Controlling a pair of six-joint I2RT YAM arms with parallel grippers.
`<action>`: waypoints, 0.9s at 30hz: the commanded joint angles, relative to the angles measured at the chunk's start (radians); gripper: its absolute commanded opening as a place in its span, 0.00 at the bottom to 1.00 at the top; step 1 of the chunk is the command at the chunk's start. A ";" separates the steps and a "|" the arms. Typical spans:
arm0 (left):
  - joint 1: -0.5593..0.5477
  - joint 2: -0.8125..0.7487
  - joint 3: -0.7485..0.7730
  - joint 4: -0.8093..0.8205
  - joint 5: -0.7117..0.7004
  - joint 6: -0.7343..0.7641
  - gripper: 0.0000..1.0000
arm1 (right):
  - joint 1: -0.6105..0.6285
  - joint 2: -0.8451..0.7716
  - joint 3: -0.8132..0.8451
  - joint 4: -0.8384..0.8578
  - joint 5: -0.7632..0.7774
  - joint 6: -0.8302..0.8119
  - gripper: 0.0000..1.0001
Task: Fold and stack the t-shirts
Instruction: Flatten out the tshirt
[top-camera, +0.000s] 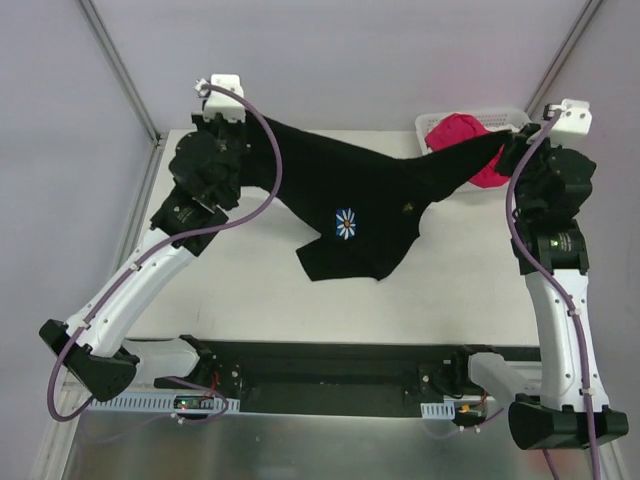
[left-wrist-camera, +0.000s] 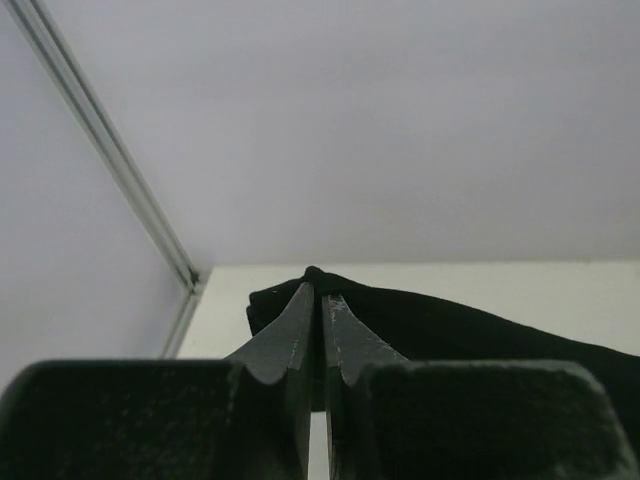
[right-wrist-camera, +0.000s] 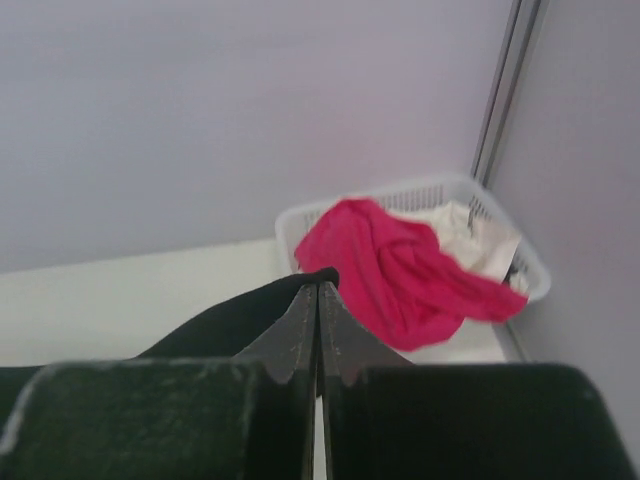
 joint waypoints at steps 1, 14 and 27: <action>0.014 0.003 0.197 0.145 0.034 0.200 0.03 | 0.009 0.001 0.151 0.109 -0.005 -0.151 0.01; 0.011 -0.120 0.272 0.106 0.036 0.220 0.03 | 0.029 -0.182 0.150 0.219 0.069 -0.207 0.01; -0.032 -0.233 0.289 0.029 -0.010 0.292 0.03 | 0.033 -0.272 0.253 0.048 -0.005 -0.133 0.01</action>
